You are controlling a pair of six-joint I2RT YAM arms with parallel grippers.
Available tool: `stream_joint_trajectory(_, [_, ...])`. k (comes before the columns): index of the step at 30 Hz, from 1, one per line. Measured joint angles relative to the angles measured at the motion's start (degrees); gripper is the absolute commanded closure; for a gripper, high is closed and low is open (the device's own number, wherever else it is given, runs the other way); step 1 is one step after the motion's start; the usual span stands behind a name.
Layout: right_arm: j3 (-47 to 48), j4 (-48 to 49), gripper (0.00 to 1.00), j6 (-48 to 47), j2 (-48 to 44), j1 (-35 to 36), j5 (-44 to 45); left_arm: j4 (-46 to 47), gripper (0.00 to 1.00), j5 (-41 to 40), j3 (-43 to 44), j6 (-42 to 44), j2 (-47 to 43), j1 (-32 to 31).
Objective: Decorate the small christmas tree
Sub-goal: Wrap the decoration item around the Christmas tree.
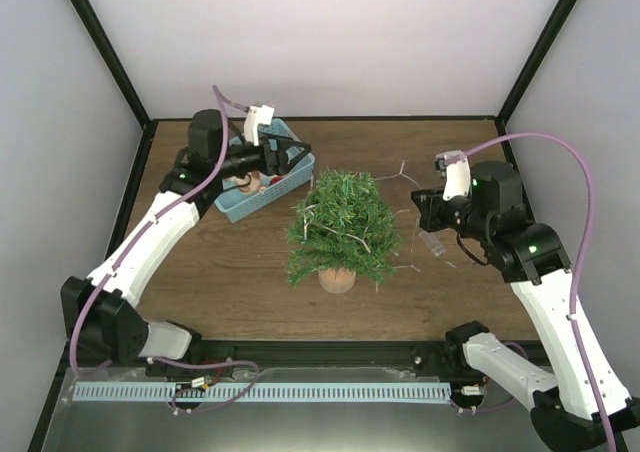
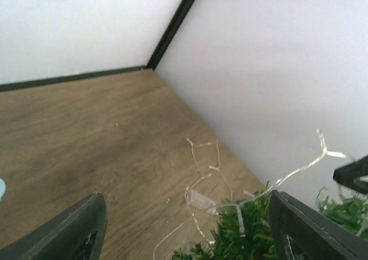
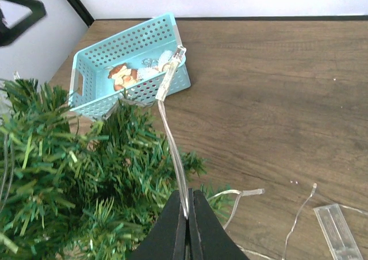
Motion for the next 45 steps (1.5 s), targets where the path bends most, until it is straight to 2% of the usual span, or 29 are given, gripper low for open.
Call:
stream_joint_trajectory(8, [0.2, -5.6, 0.99, -0.1, -2.0, 0.0, -0.6, 0.4, 0.23, -7.0, -1.5, 0.3, -4.8, 0.0])
stream_joint_trajectory(17, [0.3, -8.7, 0.99, -2.7, -3.6, 0.0, -15.5, -4.5, 0.27, -19.3, -7.7, 3.5, -11.4, -3.1])
stream_joint_trajectory(24, [0.3, -13.2, 0.99, -2.1, -4.1, 0.0, -14.3, -6.8, 0.3, -27.0, -8.9, 5.0, -19.1, -6.4])
stream_joint_trajectory(31, [-1.2, -14.6, 0.96, -1.0, -6.4, 0.0, -16.8, -9.4, 0.33, -28.9, -12.3, 5.9, -23.8, -9.5])
stream_joint_trajectory(39, [-5.2, -12.6, 0.82, 0.9, -8.9, 0.0, -29.6, -10.2, 0.36, -27.3, -16.1, 6.8, -33.8, -14.1])
stream_joint_trajectory(45, [-9.0, -7.6, 0.74, 4.1, -9.6, 0.0, -37.9, -7.8, 0.36, -23.5, -23.6, 7.8, -42.0, -18.3])
